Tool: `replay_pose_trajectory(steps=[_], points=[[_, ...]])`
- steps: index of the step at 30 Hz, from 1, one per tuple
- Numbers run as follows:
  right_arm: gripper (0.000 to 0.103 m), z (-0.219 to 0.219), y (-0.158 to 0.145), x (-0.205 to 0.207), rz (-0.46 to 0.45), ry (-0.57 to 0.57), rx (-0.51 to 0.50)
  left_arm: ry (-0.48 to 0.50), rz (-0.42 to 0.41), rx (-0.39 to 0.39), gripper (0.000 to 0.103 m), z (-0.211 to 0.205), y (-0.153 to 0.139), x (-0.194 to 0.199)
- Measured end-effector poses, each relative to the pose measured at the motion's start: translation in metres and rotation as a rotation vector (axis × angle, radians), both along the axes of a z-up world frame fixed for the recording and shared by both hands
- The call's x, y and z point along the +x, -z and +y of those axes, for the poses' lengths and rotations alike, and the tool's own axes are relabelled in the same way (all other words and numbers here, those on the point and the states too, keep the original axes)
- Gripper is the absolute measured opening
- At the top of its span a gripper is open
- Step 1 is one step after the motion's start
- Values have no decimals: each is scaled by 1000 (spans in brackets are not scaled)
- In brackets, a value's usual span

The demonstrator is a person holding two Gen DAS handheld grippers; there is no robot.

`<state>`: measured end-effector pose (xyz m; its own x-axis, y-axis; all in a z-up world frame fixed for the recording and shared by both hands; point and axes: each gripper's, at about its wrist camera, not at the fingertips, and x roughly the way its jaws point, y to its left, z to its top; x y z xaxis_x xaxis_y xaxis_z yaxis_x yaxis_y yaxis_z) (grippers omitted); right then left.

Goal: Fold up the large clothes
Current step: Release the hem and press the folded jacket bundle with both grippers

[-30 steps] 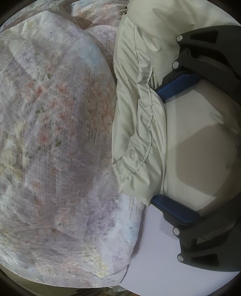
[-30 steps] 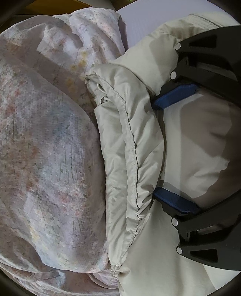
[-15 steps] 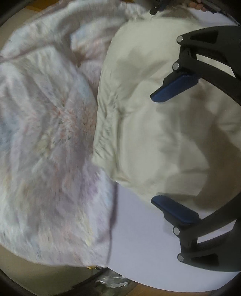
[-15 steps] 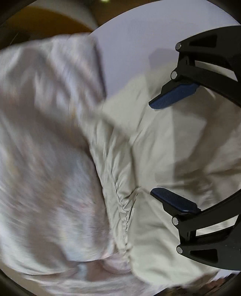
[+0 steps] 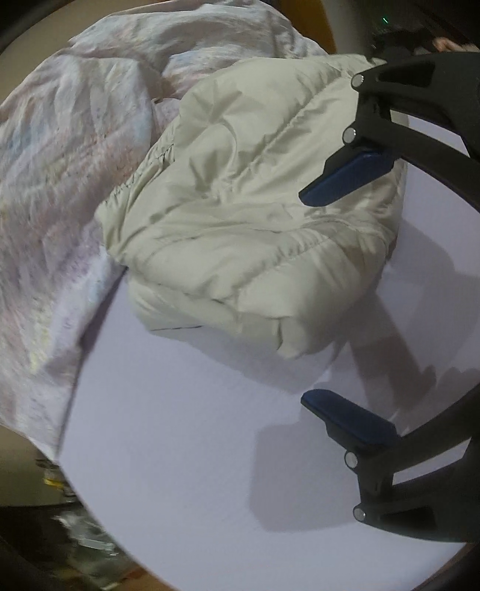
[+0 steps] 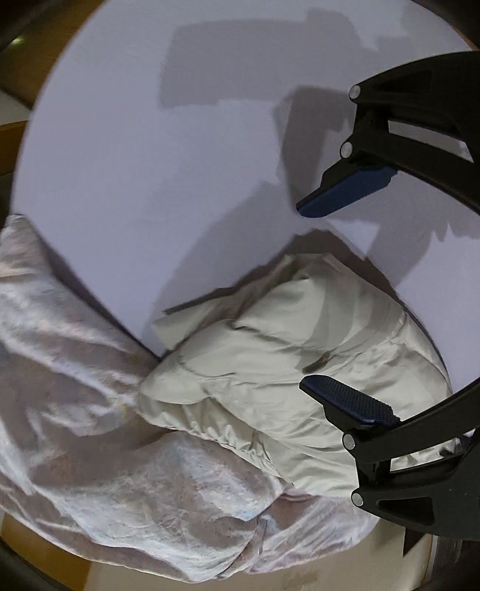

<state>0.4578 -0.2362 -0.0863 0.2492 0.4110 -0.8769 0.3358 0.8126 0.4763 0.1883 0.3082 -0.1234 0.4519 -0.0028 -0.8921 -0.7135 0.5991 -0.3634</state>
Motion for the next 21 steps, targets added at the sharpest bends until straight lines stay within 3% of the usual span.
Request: replay_pose_trajectory(steps=[7, 11, 17, 21], points=[[86, 11, 11, -8, 36, 24, 75, -101, -56, -105, 85, 1, 15, 0], [81, 15, 18, -9, 45, 51, 114, -155, -85, -115, 80, 5, 20, 3], [59, 19, 23, -12, 51, 121, 150, -192, -126, -149, 63, 8, 25, 6], [39, 17, 15, -13, 46, 150, 163, -192, -160, -158, 40, 9, 18, 5]])
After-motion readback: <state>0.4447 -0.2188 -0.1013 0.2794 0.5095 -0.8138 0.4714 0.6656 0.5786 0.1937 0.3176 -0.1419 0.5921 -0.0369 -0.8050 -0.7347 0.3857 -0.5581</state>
